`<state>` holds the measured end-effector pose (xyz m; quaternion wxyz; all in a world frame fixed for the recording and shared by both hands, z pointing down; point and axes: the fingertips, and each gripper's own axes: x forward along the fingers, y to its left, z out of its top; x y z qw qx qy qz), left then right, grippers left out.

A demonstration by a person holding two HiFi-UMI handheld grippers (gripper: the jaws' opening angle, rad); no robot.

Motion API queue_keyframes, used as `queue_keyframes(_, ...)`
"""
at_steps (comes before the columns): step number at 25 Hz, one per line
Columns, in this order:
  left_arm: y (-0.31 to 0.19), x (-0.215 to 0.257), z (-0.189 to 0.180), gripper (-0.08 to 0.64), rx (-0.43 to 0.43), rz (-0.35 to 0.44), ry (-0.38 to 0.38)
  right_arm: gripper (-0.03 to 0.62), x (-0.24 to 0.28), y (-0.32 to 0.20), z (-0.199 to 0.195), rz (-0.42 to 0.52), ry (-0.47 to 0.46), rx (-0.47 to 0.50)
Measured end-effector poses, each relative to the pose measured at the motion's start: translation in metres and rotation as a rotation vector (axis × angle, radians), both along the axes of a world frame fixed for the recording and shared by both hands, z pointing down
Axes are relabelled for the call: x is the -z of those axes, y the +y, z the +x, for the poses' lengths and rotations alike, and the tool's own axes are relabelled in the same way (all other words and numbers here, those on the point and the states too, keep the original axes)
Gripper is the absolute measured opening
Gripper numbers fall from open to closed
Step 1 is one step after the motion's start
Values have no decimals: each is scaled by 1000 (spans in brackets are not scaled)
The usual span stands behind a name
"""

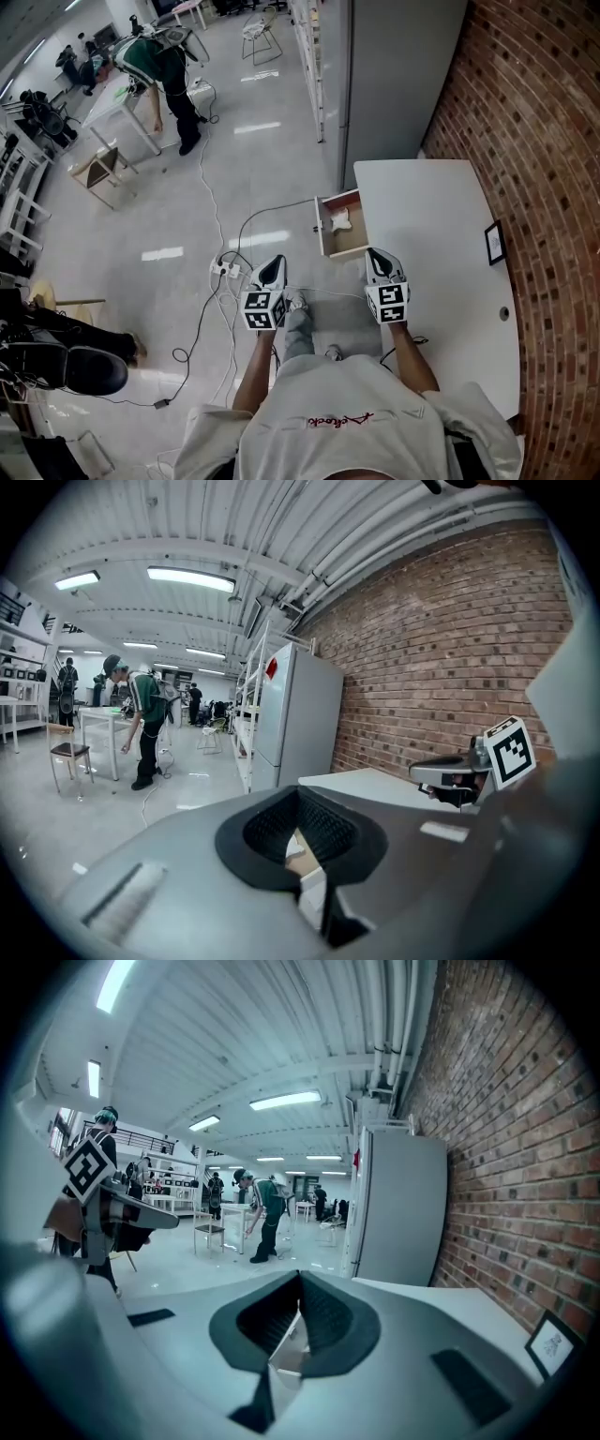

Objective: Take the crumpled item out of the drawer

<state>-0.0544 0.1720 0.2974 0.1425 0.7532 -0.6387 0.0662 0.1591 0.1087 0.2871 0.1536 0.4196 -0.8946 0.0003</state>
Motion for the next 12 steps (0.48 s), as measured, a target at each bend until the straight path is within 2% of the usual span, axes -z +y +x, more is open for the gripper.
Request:
queue_keyframes(5,-39,-9,-14,9,-28,-10,7,12,-10,-28,-20,-18,17,-10)
queue_keyframes(12,-116,-4,-44,9,-82,-6,14,12,-7,-96,-53,-15,33,-50)
